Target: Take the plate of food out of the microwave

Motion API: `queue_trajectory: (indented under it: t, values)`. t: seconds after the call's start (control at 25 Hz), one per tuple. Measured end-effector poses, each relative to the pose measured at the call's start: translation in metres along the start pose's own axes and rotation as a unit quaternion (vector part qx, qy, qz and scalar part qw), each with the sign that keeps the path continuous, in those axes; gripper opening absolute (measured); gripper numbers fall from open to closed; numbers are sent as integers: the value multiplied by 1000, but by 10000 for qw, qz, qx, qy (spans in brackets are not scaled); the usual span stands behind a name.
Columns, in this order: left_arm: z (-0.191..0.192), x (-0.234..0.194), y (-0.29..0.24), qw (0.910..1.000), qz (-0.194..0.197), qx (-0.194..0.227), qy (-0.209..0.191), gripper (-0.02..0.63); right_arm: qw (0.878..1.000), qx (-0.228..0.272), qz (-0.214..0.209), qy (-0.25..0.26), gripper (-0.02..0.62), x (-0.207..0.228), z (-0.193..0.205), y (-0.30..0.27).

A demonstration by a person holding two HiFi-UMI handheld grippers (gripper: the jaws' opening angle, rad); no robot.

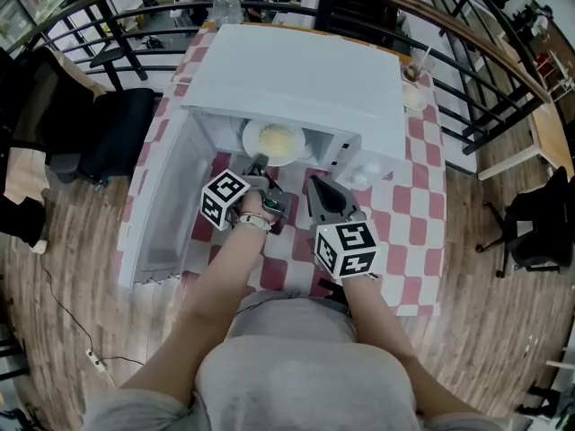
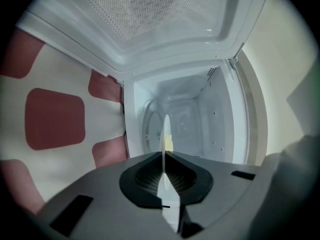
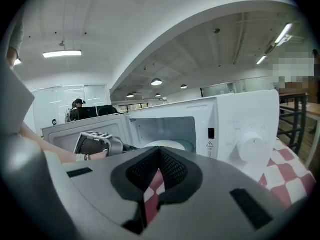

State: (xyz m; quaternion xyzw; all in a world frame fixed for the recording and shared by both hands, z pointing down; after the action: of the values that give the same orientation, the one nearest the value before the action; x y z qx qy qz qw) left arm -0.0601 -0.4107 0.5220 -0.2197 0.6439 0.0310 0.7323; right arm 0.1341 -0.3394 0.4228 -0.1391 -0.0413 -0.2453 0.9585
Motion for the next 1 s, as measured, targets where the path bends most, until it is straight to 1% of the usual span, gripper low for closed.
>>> queue_trajectory:
  t: [0.24,0.52,0.76,1.0]
  values:
    - [0,4,15,9996,232,100,118,15,9998,141,-56,111,25,-9,-2,5]
    - [4,6,31,9992,348,95,176,15,9992,321,-77,219,25,-18,-7,14]
    - [7,12,46,9983,523,99,216,15,9985,450,-49,314,25,-26,-8,22]
    - [7,14,61,9979,579,129,264,15,9974,553,-59,465,25,-39,-8,27]
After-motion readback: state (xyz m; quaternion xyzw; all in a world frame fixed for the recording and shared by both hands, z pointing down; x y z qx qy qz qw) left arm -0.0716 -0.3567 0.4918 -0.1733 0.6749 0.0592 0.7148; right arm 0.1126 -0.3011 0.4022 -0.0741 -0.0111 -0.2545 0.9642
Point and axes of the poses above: the fingertips, and each gripper's own axes: y backward along the fingers, x to its right, z out of its underside, the point moved 10 cm from there along y, backward along the fingers, and after that the axes turned 2 degrees about x, right-handed, at the moved point
